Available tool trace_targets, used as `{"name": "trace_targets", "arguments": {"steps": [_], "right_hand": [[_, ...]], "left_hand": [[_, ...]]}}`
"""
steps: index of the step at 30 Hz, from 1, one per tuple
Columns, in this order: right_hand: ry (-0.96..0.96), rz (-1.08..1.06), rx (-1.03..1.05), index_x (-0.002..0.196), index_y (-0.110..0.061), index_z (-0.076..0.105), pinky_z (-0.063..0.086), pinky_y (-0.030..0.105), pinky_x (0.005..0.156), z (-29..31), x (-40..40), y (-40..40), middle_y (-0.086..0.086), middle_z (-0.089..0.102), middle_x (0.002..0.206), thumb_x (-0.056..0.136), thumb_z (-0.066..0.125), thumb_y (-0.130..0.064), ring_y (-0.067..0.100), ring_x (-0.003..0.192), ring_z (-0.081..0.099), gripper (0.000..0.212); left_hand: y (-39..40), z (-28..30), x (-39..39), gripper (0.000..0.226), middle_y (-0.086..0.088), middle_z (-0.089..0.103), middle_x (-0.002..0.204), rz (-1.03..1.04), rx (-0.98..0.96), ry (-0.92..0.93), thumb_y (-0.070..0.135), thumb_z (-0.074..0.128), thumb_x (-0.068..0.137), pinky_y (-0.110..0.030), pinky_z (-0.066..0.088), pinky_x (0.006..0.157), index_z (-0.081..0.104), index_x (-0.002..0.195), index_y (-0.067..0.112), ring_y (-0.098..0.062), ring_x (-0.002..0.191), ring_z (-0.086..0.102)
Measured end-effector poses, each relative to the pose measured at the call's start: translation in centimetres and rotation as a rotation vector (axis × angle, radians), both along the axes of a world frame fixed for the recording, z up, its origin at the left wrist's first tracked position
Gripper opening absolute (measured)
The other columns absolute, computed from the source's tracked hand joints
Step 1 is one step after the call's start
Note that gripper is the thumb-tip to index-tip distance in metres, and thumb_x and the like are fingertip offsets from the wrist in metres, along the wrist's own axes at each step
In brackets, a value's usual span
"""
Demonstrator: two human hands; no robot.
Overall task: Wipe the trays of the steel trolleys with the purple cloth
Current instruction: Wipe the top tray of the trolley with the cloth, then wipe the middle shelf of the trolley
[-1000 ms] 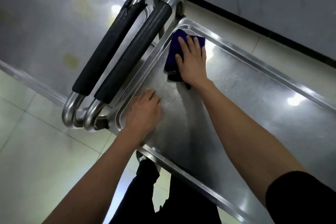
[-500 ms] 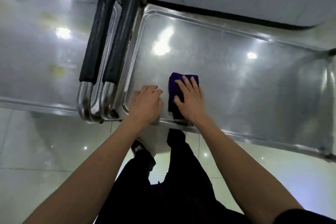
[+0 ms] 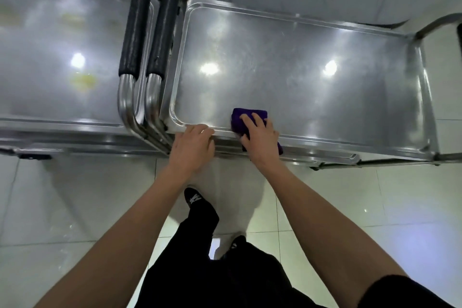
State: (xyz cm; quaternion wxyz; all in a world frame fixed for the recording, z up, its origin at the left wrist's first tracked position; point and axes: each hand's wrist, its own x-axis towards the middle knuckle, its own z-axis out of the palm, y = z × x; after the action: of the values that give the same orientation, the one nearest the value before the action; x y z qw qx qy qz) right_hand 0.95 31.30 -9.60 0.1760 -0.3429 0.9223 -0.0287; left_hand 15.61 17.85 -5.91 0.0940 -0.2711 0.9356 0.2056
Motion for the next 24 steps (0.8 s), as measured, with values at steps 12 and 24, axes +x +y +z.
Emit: {"name": "trace_targets", "arguments": {"steps": [12,24], "right_hand": [[-0.214,-0.175,-0.443,0.147,-0.023,0.045,0.039,0.043,0.110,0.7,9.6,14.4,0.004,0.043,0.152,0.096,0.057,-0.019,0.025,0.136,0.041,0.053],[-0.371,-0.384,-0.455,0.146,-0.022,0.045,0.049,0.042,0.102,-4.5,14.9,14.1,0.001,0.052,0.143,0.096,0.056,-0.010,0.019,0.122,0.053,0.053]], "left_hand": [[12.9,-0.5,9.0,0.037,-0.001,0.056,0.137,-0.041,0.045,-0.078,0.025,0.042,0.100,-0.042,0.042,0.100,0.058,0.132,0.016,-0.024,0.126,0.048],[8.8,-7.1,13.7,0.045,-0.002,0.051,0.146,0.001,0.172,-0.107,0.030,0.046,0.100,-0.046,0.035,0.111,0.049,0.144,0.020,-0.025,0.133,0.045]]}}
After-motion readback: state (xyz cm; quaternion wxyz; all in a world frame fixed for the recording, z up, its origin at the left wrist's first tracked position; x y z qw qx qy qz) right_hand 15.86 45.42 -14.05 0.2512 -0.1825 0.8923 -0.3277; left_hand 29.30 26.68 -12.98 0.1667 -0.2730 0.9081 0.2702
